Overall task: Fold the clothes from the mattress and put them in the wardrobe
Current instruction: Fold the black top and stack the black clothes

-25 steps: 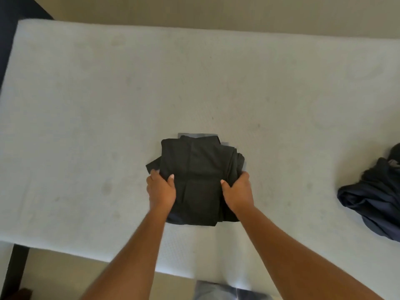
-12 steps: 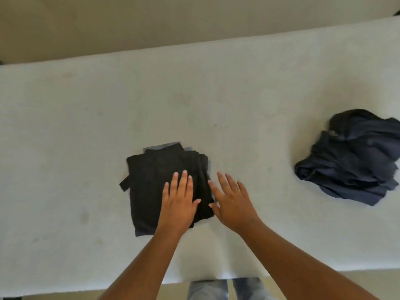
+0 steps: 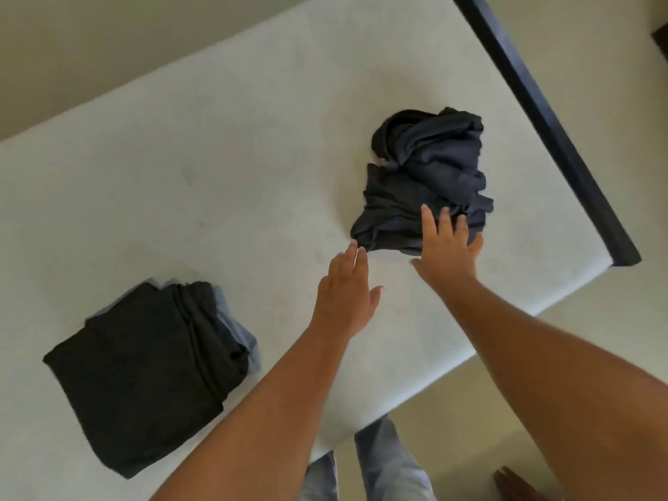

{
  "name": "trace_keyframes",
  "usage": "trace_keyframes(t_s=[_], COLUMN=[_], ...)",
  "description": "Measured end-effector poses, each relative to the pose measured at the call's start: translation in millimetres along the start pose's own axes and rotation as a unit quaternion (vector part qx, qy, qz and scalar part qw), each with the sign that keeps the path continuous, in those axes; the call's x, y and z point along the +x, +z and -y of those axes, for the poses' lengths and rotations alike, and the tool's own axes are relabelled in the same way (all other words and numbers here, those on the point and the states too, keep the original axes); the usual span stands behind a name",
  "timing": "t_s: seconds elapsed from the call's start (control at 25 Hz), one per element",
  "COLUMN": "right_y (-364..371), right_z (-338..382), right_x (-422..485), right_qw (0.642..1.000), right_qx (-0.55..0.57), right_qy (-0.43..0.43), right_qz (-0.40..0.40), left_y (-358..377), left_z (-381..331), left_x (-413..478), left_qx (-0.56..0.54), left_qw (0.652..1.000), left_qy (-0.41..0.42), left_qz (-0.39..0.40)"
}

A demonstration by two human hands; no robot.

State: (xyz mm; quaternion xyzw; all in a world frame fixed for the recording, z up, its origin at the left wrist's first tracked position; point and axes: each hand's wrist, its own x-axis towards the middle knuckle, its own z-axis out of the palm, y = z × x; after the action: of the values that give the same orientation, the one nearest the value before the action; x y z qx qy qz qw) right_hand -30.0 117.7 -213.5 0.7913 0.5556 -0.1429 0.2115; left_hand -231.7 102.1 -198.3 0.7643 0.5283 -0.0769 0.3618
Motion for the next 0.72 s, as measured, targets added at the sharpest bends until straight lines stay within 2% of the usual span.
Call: trace_keyframes(t_s=[0.16,0.24,0.28,0.32,0.4,0.44,0.48,0.52,0.56,0.6,0.68,0.72], right_y=[8.5,-1.3,-9.7,-21.1,-48.5,-60.6,-71.0,-81.4,-88.4,-94.3,-102.8,-109.8], right_z=[-8.6,-1.5,3.4,7.8,17.6,21.3,22.6,22.1,20.1,17.3,7.6,2.3], right_x=[47.1,48.5,39.2,23.0,-29.9,-62.3,-95.9,-129.2,-157.3,-181.3,-215.0,-227.1], right_qw=[0.989,0.971,0.962,0.952,0.916,0.890,0.865,0.846,0.833,0.823,0.798,0.780], right_qx=[0.118,0.208,0.247,0.282,0.360,0.394,0.417,0.423,0.419,0.414,0.427,0.445], right_qy=[0.022,0.015,0.000,-0.026,-0.091,-0.122,-0.152,-0.183,-0.206,-0.218,-0.211,-0.205], right_qz=[0.085,0.115,0.116,0.116,0.152,0.192,0.234,0.269,0.297,0.320,0.370,0.389], left_y=[11.1,7.1,3.0,-2.7,-14.9,-22.8,-30.6,-39.4,-46.8,-53.3,-61.6,-68.0], left_z=[-21.2,-24.8,-25.2,-26.7,-28.2,-28.2,-28.3,-30.5,-33.6,-36.7,-42.6,-44.3], left_x=[3.1,1.0,-2.0,-7.1,-26.1,-38.5,-52.4,-68.3,-85.0,-102.8,-138.1,-155.6], left_qx=[-0.123,-0.255,-0.339,-0.435,-0.633,-0.709,-0.767,-0.808,-0.832,-0.841,-0.832,-0.821], left_qw=[0.989,0.952,0.912,0.853,0.686,0.603,0.537,0.485,0.445,0.424,0.412,0.424], left_qy=[-0.076,-0.164,-0.226,-0.284,-0.357,-0.365,-0.351,-0.334,-0.329,-0.333,-0.364,-0.374], left_qz=[0.041,0.051,0.056,0.052,0.028,0.021,0.022,0.026,0.034,0.048,0.072,0.081])
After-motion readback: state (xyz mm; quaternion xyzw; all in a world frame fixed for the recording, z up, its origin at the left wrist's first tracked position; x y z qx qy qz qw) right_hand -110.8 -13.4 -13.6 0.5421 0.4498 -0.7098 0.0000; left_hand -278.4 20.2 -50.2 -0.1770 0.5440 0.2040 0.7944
